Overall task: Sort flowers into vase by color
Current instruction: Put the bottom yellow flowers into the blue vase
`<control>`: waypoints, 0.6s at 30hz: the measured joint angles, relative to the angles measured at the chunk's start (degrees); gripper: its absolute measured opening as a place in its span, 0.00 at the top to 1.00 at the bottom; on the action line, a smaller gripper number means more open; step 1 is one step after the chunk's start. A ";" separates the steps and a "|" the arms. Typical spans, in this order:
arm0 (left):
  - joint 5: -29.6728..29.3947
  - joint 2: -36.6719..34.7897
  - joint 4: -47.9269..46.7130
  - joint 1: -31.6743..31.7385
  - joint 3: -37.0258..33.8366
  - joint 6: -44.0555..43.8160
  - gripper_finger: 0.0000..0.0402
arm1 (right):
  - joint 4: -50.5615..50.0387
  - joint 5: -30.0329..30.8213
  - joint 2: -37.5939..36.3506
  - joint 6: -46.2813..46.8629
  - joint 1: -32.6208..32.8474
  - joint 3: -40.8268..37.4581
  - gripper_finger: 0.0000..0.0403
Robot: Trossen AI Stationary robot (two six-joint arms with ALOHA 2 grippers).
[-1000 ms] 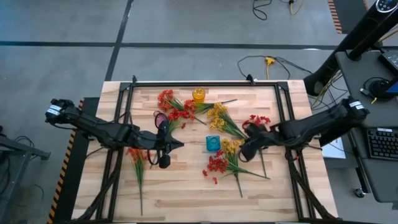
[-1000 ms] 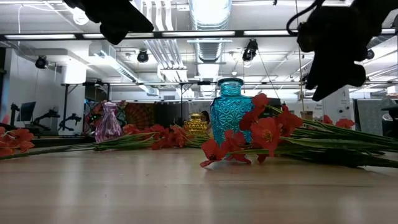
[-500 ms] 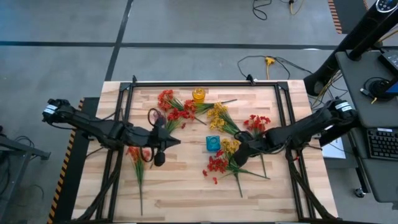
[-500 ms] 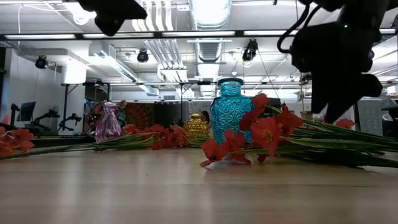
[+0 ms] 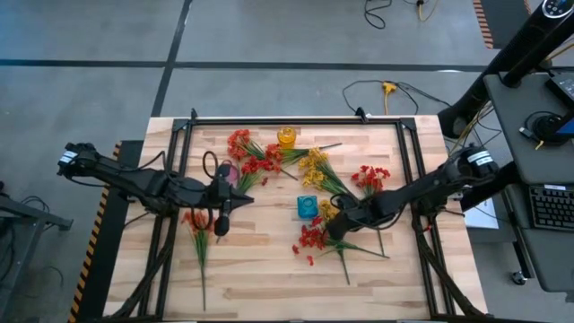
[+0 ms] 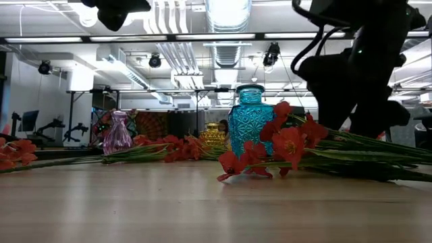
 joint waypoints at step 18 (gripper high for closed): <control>-0.11 0.55 1.08 0.00 -0.07 1.01 1.00 | 0.77 3.62 4.23 1.04 -0.24 -0.02 0.41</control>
